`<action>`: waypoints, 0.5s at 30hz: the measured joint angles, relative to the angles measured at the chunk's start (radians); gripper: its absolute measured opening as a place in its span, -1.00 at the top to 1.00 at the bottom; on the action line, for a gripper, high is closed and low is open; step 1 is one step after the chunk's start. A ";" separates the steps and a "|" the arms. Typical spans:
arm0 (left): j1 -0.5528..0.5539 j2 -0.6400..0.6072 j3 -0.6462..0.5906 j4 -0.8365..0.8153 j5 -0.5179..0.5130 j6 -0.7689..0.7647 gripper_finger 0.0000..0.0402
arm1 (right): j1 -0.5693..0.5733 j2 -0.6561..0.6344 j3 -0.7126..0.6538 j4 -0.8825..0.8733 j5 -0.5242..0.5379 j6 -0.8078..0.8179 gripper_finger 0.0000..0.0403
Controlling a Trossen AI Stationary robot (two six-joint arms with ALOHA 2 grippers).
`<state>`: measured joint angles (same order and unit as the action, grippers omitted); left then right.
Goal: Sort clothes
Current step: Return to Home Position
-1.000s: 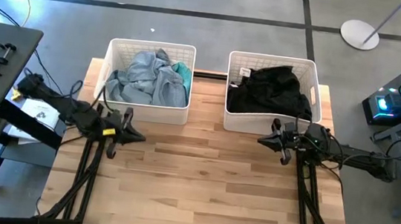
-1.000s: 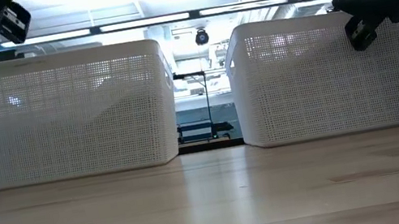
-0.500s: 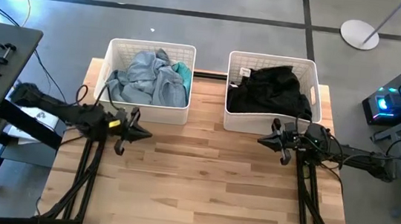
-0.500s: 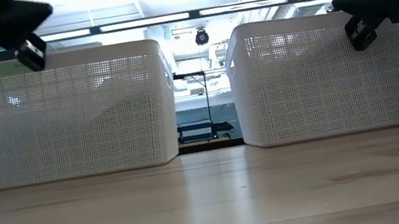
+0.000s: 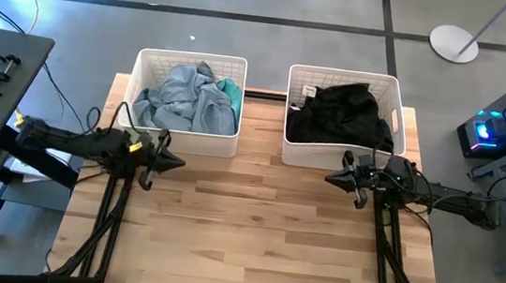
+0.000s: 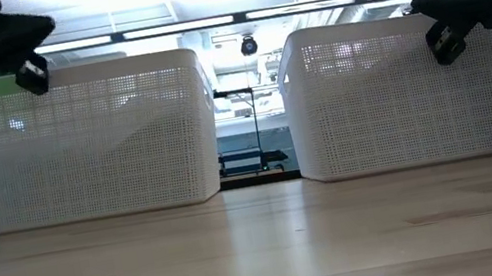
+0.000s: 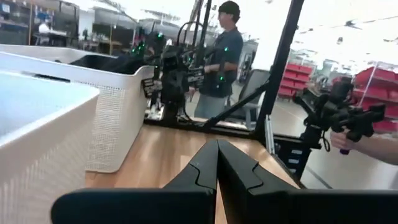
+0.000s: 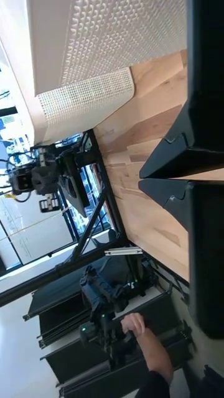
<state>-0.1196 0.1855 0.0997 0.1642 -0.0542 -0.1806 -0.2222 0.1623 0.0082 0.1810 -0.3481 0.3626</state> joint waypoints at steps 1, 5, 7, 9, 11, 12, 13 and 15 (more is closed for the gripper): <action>-0.009 -0.017 -0.028 0.023 -0.009 0.005 1.00 | 0.000 0.000 0.000 0.000 0.000 0.000 1.00; -0.034 -0.063 -0.088 0.010 -0.058 0.001 1.00 | 0.000 0.000 0.000 0.001 0.000 0.005 1.00; -0.041 -0.068 -0.088 0.018 -0.049 0.019 1.00 | 0.000 0.000 0.000 0.002 0.000 0.011 1.00; -0.044 -0.068 -0.086 0.031 0.000 0.061 1.00 | 0.000 0.000 0.000 0.000 0.000 0.005 1.00; -0.044 -0.067 -0.086 0.009 0.055 0.113 1.00 | 0.000 0.000 0.000 -0.007 -0.013 -0.018 1.00; -0.045 -0.067 -0.086 -0.008 0.070 0.144 1.00 | 0.000 0.000 0.000 -0.014 -0.040 -0.043 1.00; -0.045 -0.067 -0.086 -0.024 0.071 0.172 1.00 | 0.000 0.000 0.000 -0.024 -0.070 -0.072 1.00; -0.045 -0.067 -0.086 -0.054 0.031 0.204 1.00 | -0.001 0.000 0.000 -0.046 -0.087 -0.109 1.00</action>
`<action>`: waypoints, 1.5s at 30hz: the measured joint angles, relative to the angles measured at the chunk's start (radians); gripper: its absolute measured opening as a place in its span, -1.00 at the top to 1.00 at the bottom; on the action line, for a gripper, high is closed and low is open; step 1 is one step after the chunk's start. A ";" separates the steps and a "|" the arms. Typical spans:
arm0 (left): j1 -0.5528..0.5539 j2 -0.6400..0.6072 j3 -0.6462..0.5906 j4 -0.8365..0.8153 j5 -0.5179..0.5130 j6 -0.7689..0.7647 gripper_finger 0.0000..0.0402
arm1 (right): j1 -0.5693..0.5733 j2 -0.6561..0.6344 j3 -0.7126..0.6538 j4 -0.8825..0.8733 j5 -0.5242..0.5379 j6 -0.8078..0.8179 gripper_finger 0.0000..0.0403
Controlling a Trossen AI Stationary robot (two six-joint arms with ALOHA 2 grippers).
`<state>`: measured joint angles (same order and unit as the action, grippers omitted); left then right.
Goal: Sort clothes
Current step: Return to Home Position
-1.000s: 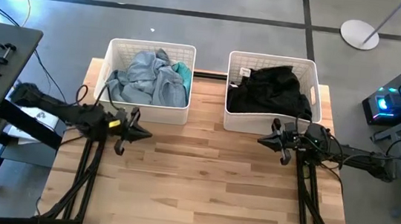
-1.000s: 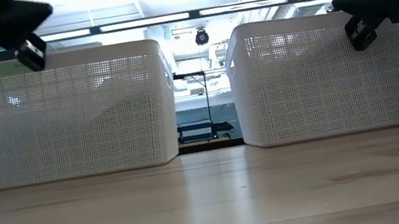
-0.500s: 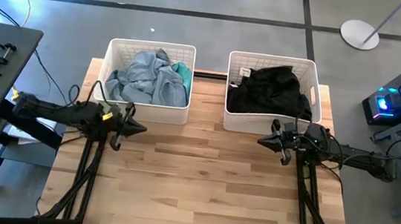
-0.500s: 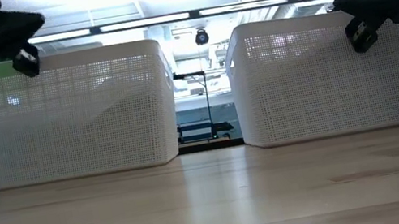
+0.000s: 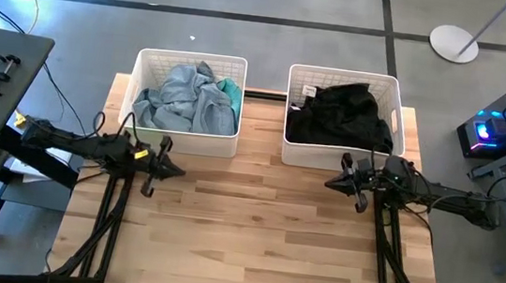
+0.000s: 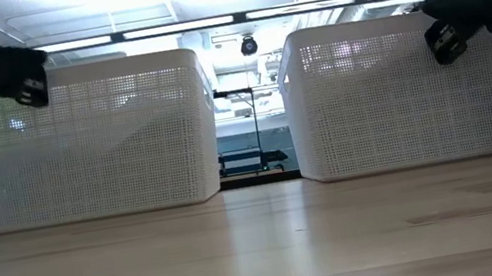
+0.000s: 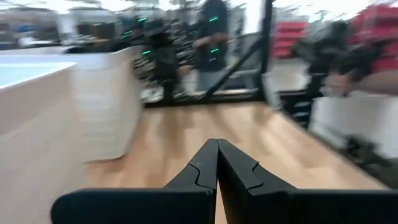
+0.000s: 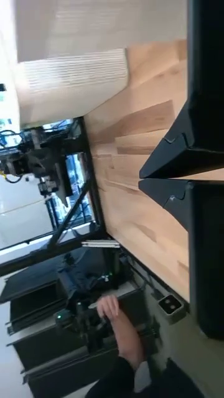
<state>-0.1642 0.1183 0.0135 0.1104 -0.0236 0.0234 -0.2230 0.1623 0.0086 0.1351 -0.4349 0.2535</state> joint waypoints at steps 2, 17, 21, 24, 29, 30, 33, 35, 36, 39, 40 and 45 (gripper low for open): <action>0.000 0.000 0.000 -0.014 -0.074 0.004 1.00 | 0.000 -0.001 0.000 -0.031 -0.004 0.023 1.00; -0.001 0.000 0.000 -0.012 -0.132 -0.108 1.00 | 0.028 -0.143 0.010 -0.114 0.240 -0.016 1.00; 0.000 0.001 0.000 -0.013 -0.133 -0.108 1.00 | 0.065 -0.132 0.009 -0.125 0.321 -0.047 1.00; 0.000 0.001 0.000 -0.012 -0.134 -0.108 1.00 | 0.103 -0.128 0.009 -0.136 0.433 -0.052 1.00; 0.000 0.001 0.000 -0.012 -0.135 -0.108 1.00 | 0.175 -0.117 0.009 -0.139 0.497 -0.096 1.00; 0.000 0.001 0.000 -0.012 -0.135 -0.109 1.00 | 0.191 -0.110 0.009 -0.140 0.500 -0.108 1.00; 0.000 0.001 0.000 -0.012 -0.135 -0.108 1.00 | 0.227 -0.086 0.009 -0.139 0.502 -0.162 1.00; 0.000 0.001 0.000 -0.012 -0.135 -0.108 1.00 | 0.242 -0.069 0.009 -0.141 0.478 -0.173 1.00; 0.000 0.001 0.000 -0.012 -0.136 -0.108 1.00 | 0.247 -0.064 0.009 -0.137 0.465 -0.152 1.00; 0.000 0.001 0.000 -0.012 -0.136 -0.108 1.00 | 0.272 -0.056 0.008 -0.082 0.451 -0.018 1.00; 0.000 0.001 0.000 -0.012 -0.135 -0.108 1.00 | 0.292 -0.056 0.008 -0.059 0.450 -0.018 1.00; 0.000 0.001 0.000 -0.012 -0.136 -0.108 1.00 | 0.439 -0.057 0.008 -0.080 0.697 -0.082 1.00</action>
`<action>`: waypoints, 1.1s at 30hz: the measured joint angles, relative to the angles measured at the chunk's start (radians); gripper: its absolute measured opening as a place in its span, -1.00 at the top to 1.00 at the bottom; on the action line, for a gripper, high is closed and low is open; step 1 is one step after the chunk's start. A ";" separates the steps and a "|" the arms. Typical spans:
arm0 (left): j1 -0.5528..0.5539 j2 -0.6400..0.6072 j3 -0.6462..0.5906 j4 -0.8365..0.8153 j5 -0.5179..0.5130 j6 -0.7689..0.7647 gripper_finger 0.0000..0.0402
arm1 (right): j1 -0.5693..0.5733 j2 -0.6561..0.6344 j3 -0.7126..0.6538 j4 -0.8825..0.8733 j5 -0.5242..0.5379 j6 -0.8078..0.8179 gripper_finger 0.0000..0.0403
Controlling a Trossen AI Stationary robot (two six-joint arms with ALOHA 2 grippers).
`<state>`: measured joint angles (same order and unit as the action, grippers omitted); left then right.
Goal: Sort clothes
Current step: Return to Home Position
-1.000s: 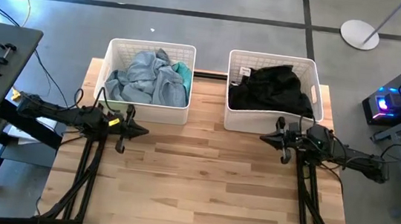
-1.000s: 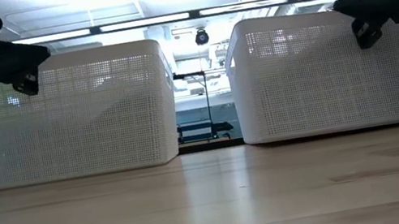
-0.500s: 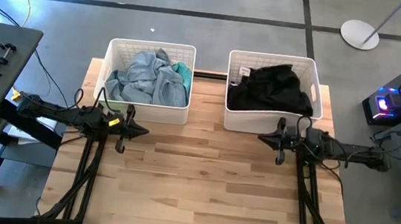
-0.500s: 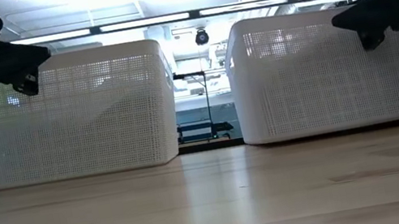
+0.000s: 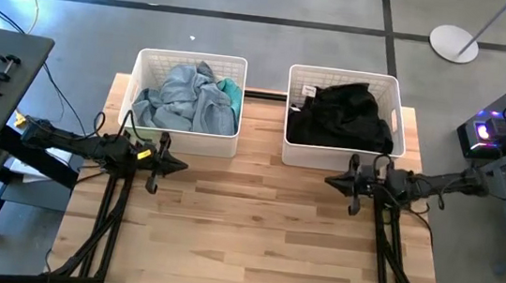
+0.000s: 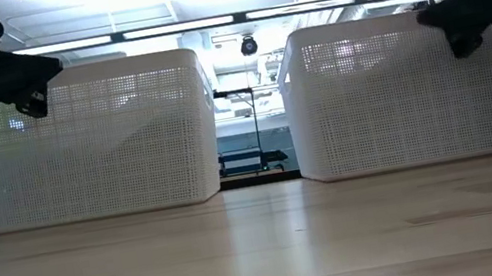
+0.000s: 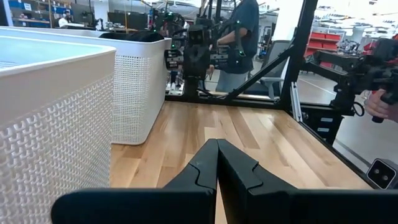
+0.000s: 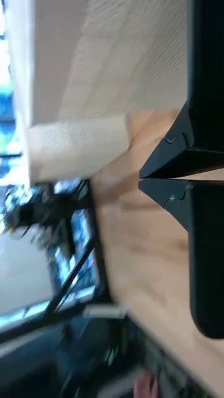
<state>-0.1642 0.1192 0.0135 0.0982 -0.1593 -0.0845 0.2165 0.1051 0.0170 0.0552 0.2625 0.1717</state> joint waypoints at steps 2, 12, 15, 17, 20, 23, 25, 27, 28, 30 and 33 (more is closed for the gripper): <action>0.000 0.000 0.000 0.000 0.000 0.000 1.00 | 0.060 0.005 0.000 -0.015 0.095 -0.014 1.00; 0.000 0.000 0.000 -0.001 0.000 0.000 1.00 | 0.123 0.006 0.000 -0.011 0.128 -0.176 1.00; 0.000 0.000 0.000 -0.001 0.000 0.000 1.00 | 0.065 0.006 0.000 -0.012 0.108 -0.149 1.00; 0.000 0.000 0.000 -0.001 0.000 0.001 1.00 | 0.028 0.006 0.000 -0.013 0.083 -0.132 1.00; 0.000 0.000 0.000 -0.001 0.000 0.000 1.00 | -0.028 0.006 0.000 -0.015 0.034 -0.111 1.00; 0.000 0.000 0.000 -0.001 0.000 0.000 1.00 | -0.070 0.008 0.000 -0.016 0.024 -0.101 1.00; 0.000 0.000 0.000 -0.001 0.000 0.001 1.00 | -0.079 0.010 0.000 -0.018 0.005 -0.099 1.00; 0.000 0.000 0.000 -0.001 0.000 0.000 1.00 | -0.080 0.013 0.000 -0.023 -0.035 -0.080 1.00; 0.000 0.000 0.000 -0.001 0.000 0.000 1.00 | -0.080 0.013 0.000 -0.023 -0.059 -0.077 1.00; 0.000 0.000 0.000 -0.001 -0.001 0.001 1.00 | -0.081 0.013 0.000 -0.023 -0.102 -0.075 1.00; 0.000 0.000 0.000 -0.002 -0.001 0.001 1.00 | -0.081 0.013 0.000 -0.023 -0.147 -0.074 1.00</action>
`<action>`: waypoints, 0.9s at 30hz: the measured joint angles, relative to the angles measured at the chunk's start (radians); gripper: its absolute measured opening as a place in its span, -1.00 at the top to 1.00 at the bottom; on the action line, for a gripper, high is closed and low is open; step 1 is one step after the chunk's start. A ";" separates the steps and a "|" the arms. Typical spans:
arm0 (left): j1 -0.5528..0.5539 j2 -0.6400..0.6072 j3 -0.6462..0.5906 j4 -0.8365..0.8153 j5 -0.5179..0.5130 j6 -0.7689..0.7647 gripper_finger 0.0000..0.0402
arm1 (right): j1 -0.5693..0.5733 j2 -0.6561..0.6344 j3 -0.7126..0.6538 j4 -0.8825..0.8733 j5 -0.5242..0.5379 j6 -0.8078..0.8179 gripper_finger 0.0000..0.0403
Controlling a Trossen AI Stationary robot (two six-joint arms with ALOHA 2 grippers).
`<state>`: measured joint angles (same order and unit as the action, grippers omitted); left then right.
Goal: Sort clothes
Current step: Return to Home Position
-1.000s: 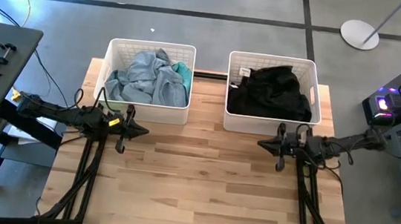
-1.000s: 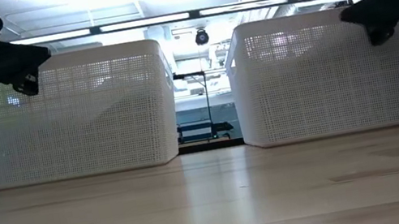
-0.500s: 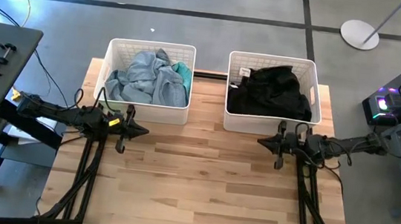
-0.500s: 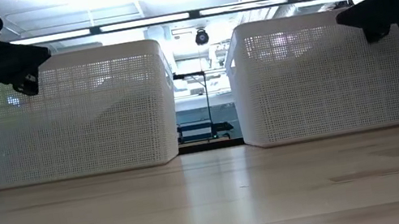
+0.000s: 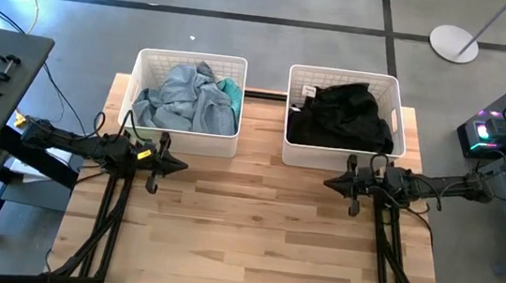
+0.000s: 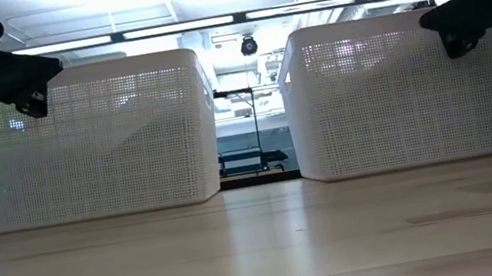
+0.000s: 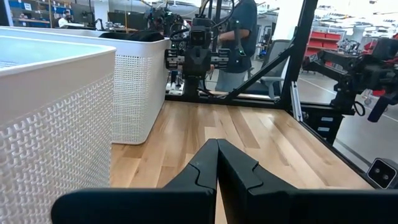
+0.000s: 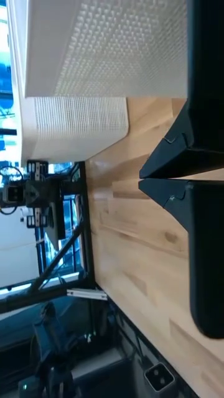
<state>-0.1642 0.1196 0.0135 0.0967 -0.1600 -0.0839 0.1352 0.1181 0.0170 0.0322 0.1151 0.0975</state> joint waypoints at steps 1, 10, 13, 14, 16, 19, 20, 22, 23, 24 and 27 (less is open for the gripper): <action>0.000 0.000 0.000 0.000 0.000 0.001 1.00 | 0.000 0.000 0.000 0.000 -0.006 0.000 1.00; 0.000 0.000 0.000 -0.001 0.000 0.001 1.00 | 0.000 0.000 0.000 0.000 -0.013 0.000 1.00; 0.000 0.000 0.000 -0.001 0.000 0.000 1.00 | 0.000 0.000 0.000 0.000 -0.015 0.000 1.00; 0.000 0.000 0.000 -0.002 0.000 0.001 1.00 | 0.000 0.000 0.000 0.000 -0.015 0.000 1.00; 0.000 0.000 0.000 -0.002 0.000 0.000 1.00 | 0.000 0.000 0.000 0.000 -0.015 0.000 1.00; 0.000 0.000 0.000 -0.002 0.000 0.000 1.00 | 0.001 0.000 0.000 0.000 -0.016 0.000 1.00; 0.000 0.000 0.000 -0.002 0.000 0.000 1.00 | 0.001 0.000 0.000 0.000 -0.016 0.000 1.00; 0.000 0.000 0.000 -0.002 0.000 0.001 1.00 | 0.001 0.000 0.000 0.000 -0.016 0.000 1.00; 0.000 0.000 0.000 -0.002 0.000 0.000 1.00 | 0.001 0.000 0.000 0.000 -0.016 0.000 1.00; 0.000 0.000 0.000 -0.002 0.000 -0.001 1.00 | 0.001 0.000 0.000 0.000 -0.016 0.000 1.00; 0.000 0.000 0.000 -0.002 0.000 0.000 1.00 | 0.001 0.000 0.000 0.000 -0.017 -0.001 1.00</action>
<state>-0.1642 0.1194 0.0135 0.0948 -0.1600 -0.0837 0.1360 0.1181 0.0170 0.0326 0.0982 0.0967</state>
